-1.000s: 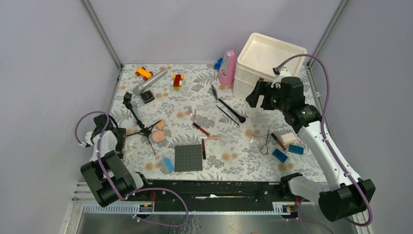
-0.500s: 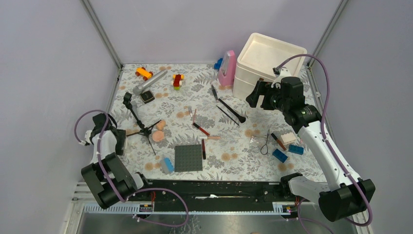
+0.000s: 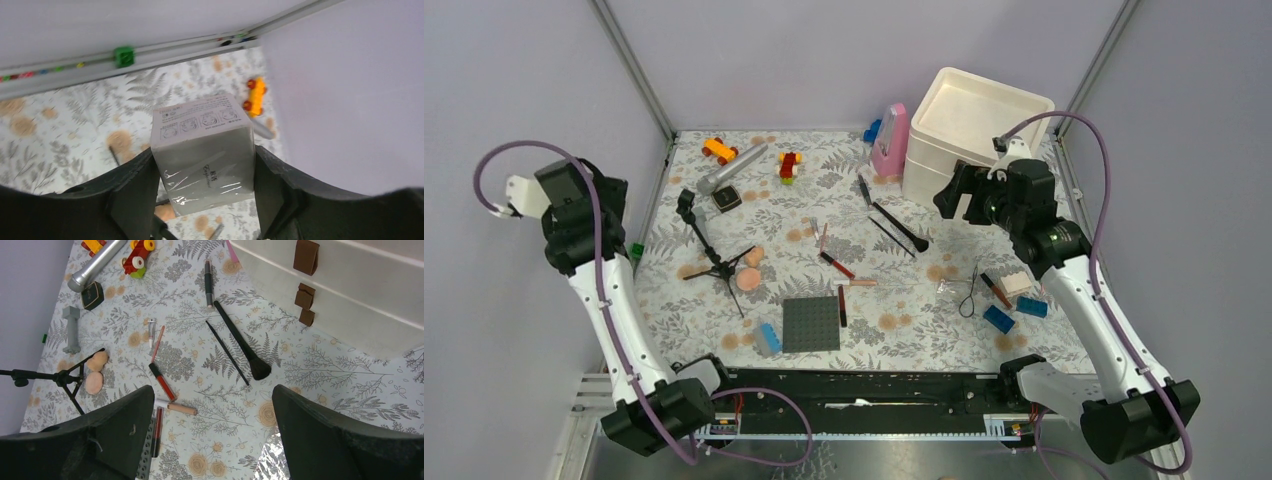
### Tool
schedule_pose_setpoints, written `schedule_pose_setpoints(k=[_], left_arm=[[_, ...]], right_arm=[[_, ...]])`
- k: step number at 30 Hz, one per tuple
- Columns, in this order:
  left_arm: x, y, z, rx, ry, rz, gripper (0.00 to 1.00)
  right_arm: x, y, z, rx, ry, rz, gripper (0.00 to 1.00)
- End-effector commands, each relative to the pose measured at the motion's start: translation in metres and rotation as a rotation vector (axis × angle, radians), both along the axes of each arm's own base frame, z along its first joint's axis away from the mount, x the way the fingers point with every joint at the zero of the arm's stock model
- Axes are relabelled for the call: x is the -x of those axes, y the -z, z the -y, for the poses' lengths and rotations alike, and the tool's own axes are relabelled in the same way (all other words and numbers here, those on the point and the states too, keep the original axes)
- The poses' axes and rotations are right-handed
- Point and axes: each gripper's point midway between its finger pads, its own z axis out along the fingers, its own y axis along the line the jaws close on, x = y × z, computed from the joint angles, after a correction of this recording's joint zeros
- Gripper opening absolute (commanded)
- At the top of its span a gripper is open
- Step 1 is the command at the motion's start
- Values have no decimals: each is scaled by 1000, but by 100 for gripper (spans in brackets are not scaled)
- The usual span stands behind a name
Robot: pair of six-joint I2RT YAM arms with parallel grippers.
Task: Organize the makeup
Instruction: Pick up the makeup from the center of the board.
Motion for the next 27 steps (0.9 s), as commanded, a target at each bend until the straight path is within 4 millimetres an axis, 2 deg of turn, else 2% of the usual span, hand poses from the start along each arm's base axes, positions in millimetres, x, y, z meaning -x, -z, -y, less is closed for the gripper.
schedule_pose_setpoints(k=[1,3,6,8,11,13,15,17,21,24,27], left_arm=[[-17,-66,20,-71,126,112,24],[-27,-96,35,-101,172,168,24],[-45,-139,68,-132,261,251,24],[-59,-159,95,-125,338,295,22],[-81,-173,145,-77,477,338,20],[-94,-177,187,-35,585,354,19],[-106,-172,229,-1,675,346,20],[-112,-171,273,30,766,354,21],[-121,-158,350,80,919,334,23],[-126,-143,386,133,992,301,23],[-129,-130,404,191,1026,279,23]], right_arm=[[-1,-33,0,-32,18,103,95],[0,-36,3,-26,28,114,95],[3,-45,9,-28,53,148,96],[6,-53,9,-41,50,182,97],[8,-65,5,-71,24,250,97],[7,-74,1,-94,2,313,97],[7,-85,-8,-125,-48,398,97],[7,-102,-18,-159,-108,498,97],[8,-119,-48,-169,-284,618,98],[18,-122,-74,-78,-412,777,99],[29,-111,-102,93,-521,950,100]])
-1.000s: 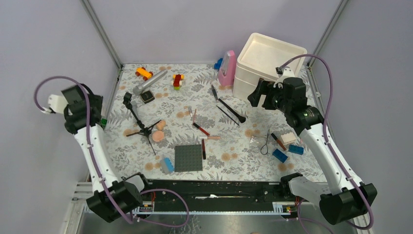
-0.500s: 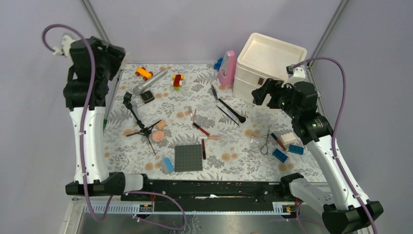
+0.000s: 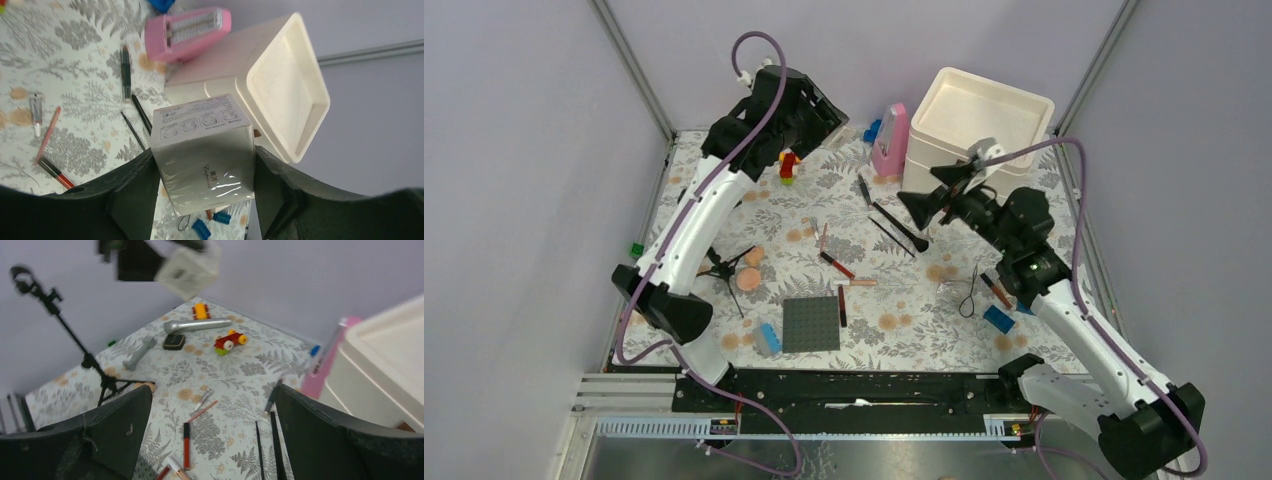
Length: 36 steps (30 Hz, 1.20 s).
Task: Organize the makeup
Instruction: Pick up the makeup from the center of the board.
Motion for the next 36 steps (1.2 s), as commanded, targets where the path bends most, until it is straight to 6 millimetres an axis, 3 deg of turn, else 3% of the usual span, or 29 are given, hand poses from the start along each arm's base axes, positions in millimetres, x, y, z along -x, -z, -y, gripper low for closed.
schedule_pose_setpoints(k=[1,7,12,18,24,36], left_arm=[[-1,-43,15,157,20,82,23],[4,-23,20,238,0,-3,22],[16,-17,20,280,6,-39,20],[38,-4,15,303,24,-67,20],[55,16,9,320,21,-85,20],[56,26,13,317,23,-106,21]], right_arm=[[27,-22,-49,229,-152,476,100],[19,3,-82,422,-84,687,100],[9,-5,-92,414,-13,765,100],[3,-2,-102,457,-28,802,100],[9,17,-115,511,-136,784,99],[-1,19,-140,498,-175,775,100]])
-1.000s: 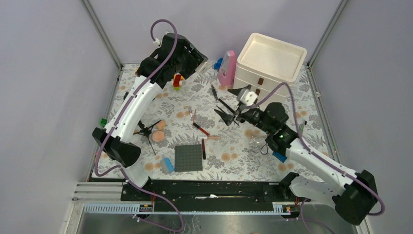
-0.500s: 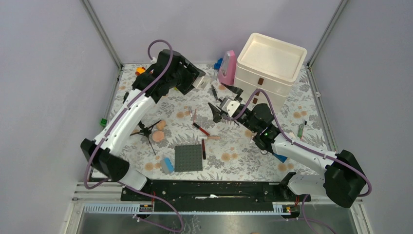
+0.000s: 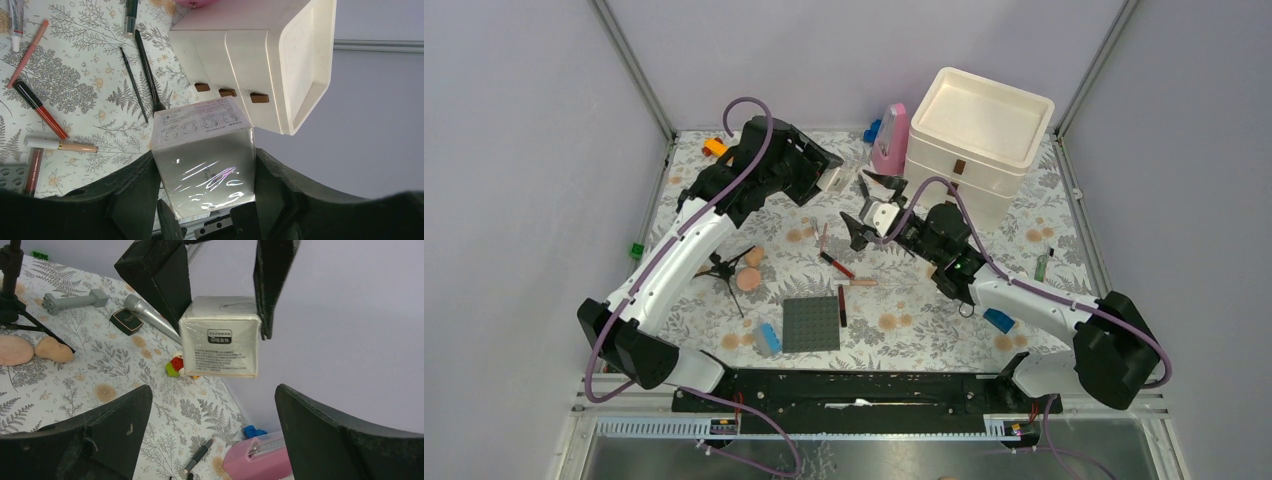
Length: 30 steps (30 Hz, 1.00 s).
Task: Organize the makeup
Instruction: Pick up the makeup from the center of the board.
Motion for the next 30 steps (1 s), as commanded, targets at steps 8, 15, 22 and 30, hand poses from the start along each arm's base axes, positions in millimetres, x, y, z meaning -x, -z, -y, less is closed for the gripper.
schedule_pose_setpoints(k=[8,15,22,30], left_arm=[[-4,-38,8,104,-1,95,22],[0,-35,12,115,21,78,22],[0,-33,13,120,25,73,22],[0,-29,13,115,28,67,22]], right_arm=[[-10,-29,-29,-26,9,91,95],[-18,-31,-29,-1,50,128,85],[-24,-34,-35,4,57,138,79],[-28,-39,-35,-5,87,165,94]])
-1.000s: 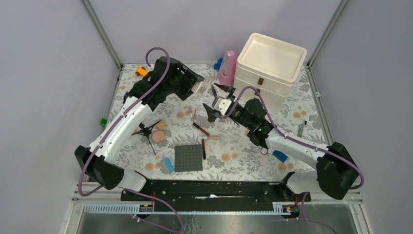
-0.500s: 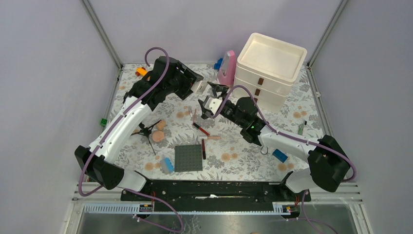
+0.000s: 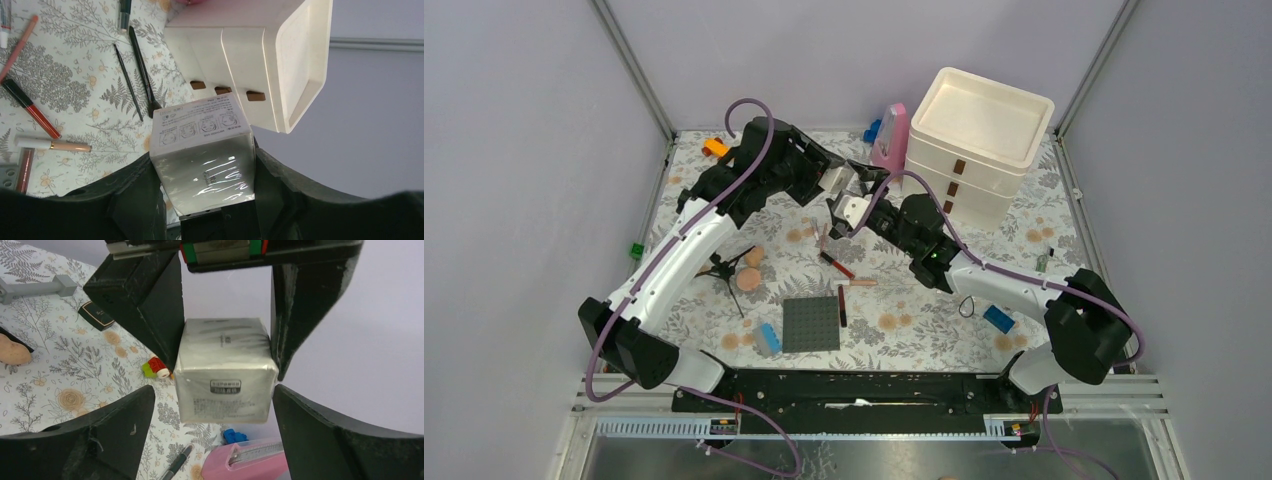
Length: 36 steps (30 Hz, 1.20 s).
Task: Organize the makeup
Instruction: Pick up the makeup from the center of the board.
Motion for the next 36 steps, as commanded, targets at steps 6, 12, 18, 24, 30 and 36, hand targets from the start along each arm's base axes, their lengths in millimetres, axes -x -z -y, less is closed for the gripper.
schedule_pose_setpoints(k=[6,12,18,24,30,36], left_arm=[[3,-26,12,92,32,57,22],[3,-25,12,90,30,56,22],[3,-26,13,93,35,61,28],[-5,-37,16,72,74,121,65],[-16,-50,13,61,93,159,98],[-27,-67,-4,34,103,224,99]], right_arm=[[1,-41,3,-72,34,107,84],[6,-37,-2,-54,-3,90,61],[11,-29,-9,-32,-51,34,18],[11,-29,-3,-81,-26,6,3],[12,-32,3,-94,-8,4,0],[1,-37,25,-130,31,-25,0]])
